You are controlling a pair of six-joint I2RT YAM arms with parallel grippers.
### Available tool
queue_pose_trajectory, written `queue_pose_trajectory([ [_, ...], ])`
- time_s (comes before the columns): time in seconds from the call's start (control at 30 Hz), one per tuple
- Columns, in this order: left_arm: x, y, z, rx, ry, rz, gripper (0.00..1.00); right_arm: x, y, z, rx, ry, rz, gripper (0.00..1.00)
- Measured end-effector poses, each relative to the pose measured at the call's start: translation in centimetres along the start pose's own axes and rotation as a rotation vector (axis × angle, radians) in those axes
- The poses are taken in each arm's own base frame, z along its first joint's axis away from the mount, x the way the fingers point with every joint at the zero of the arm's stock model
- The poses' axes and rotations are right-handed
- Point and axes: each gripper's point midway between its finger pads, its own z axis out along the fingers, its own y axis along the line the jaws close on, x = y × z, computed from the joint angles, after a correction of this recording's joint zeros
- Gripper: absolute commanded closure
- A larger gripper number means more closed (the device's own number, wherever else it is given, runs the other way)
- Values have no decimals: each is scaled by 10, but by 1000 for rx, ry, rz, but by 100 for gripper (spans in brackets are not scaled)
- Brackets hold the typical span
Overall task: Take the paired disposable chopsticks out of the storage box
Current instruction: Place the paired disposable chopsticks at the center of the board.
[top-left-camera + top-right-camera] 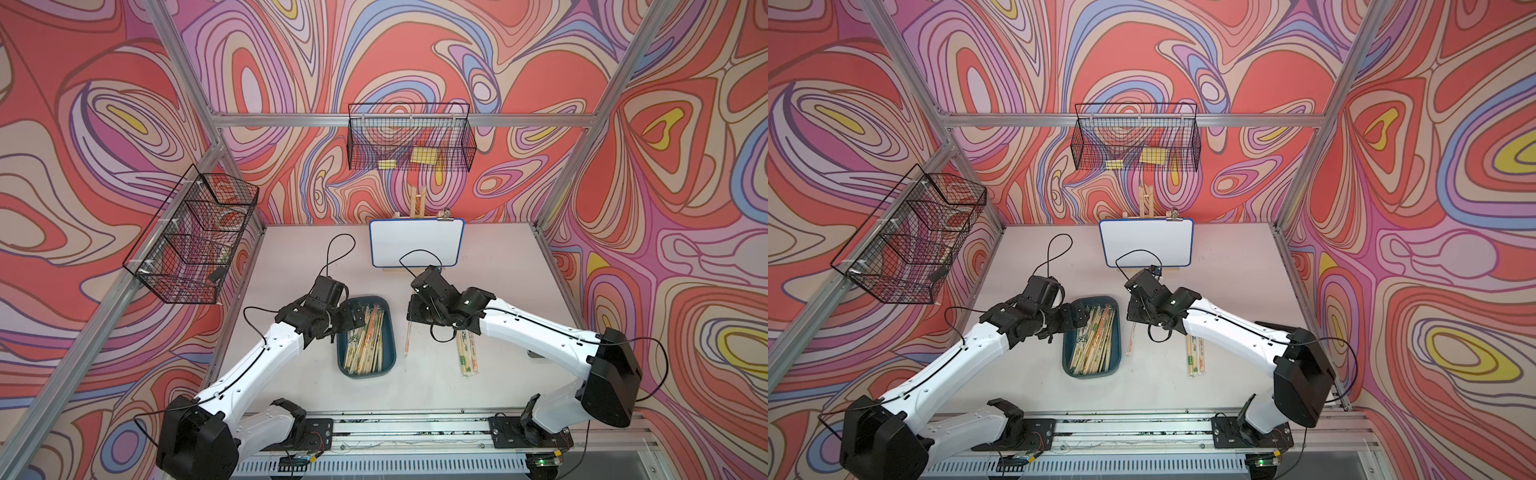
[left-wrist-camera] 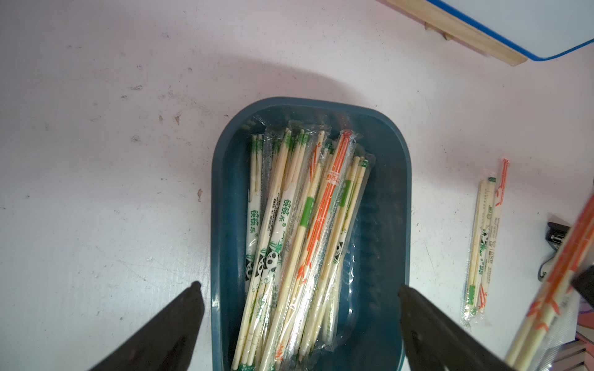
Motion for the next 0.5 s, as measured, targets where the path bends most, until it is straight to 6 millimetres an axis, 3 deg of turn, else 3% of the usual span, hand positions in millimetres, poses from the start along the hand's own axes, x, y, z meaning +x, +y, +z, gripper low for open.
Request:
queue_pose_trajectory([
  [0.33,0,0,2,-6,8,1,0,28,-69,7,179,108,-87,100],
  [0.5,-4,-4,-1,4,-5,2,0,33,-89,9,234,150,-137,100],
])
